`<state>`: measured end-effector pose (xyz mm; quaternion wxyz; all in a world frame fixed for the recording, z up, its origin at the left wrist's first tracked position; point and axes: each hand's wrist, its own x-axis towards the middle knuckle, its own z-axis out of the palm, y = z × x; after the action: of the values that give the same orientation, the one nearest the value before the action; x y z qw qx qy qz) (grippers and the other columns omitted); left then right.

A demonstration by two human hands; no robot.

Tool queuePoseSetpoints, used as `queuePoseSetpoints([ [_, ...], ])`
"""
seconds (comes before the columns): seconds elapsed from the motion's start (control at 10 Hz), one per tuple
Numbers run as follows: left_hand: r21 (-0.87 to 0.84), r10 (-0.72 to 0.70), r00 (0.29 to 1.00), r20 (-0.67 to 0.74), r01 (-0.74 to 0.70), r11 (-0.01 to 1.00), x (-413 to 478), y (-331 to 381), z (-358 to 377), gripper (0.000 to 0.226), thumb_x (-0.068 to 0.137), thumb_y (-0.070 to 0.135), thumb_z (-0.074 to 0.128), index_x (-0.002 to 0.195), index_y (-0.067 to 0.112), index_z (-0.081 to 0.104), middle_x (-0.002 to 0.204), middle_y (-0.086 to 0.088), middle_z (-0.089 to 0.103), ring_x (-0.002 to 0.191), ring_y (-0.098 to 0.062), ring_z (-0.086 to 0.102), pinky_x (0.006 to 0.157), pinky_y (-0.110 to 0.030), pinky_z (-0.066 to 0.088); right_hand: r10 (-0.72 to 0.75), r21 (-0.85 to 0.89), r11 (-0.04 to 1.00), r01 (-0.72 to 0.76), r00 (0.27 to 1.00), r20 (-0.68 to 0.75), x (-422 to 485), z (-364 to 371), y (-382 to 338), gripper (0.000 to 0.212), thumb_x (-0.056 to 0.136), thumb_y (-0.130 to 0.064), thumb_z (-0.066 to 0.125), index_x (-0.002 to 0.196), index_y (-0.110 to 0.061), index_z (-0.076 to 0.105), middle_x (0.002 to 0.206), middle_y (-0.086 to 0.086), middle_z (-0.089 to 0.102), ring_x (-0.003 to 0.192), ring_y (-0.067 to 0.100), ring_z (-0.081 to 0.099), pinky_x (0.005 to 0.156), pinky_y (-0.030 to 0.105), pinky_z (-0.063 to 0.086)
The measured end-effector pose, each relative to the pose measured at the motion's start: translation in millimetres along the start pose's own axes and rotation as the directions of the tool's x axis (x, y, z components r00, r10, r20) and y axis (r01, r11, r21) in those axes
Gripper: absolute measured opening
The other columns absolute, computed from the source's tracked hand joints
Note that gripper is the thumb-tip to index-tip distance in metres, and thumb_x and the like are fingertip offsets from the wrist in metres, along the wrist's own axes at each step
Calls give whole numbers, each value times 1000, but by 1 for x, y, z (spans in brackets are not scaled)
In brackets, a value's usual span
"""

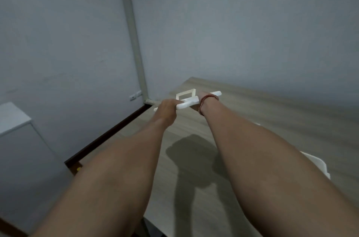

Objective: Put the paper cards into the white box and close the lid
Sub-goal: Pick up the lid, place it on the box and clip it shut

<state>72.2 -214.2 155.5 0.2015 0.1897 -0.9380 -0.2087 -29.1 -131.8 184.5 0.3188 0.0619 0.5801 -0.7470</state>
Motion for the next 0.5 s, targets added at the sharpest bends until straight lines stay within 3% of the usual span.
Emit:
queuePoseSetpoints([
  [0.1,70,-57,930,363,34,997,2,12,3,57,79,-9,49,126,19,65,104,-9,67,98,-25,63,70,-22,36,-102,-309,949,66,990,-102,59,-30,24,105,61,-95,24,151,-41,13,159,-16,14,148,17,21,116,42,23],
  [0.2,111,-215,769,602,186,976,9,14,7,54,78,-1,62,130,12,58,98,-3,53,89,-19,51,67,-22,39,-20,-228,974,-16,988,-155,52,-63,31,54,96,-19,49,145,-4,32,147,1,44,119,13,58,53,14,46],
  [0.3,18,-255,771,583,302,953,9,18,17,41,88,-3,48,125,6,63,90,-11,62,75,-20,58,57,-19,45,-48,-65,997,34,970,-238,24,-102,34,44,99,-6,39,140,8,35,146,18,43,131,31,48,78,28,46],
  [0.4,7,-270,877,397,291,957,16,24,43,38,90,-2,45,121,1,67,121,-17,65,110,-30,63,90,-31,51,-63,-117,993,18,919,-389,8,-133,29,60,97,-24,49,147,0,26,152,17,36,135,33,43,108,37,40],
  [0.5,24,-335,903,268,341,940,22,39,78,32,84,6,50,110,-1,66,125,-20,63,118,-37,58,100,-40,47,-61,-111,994,17,910,-409,29,-184,30,79,84,-43,62,147,-9,27,148,11,44,129,29,51,111,41,40],
])
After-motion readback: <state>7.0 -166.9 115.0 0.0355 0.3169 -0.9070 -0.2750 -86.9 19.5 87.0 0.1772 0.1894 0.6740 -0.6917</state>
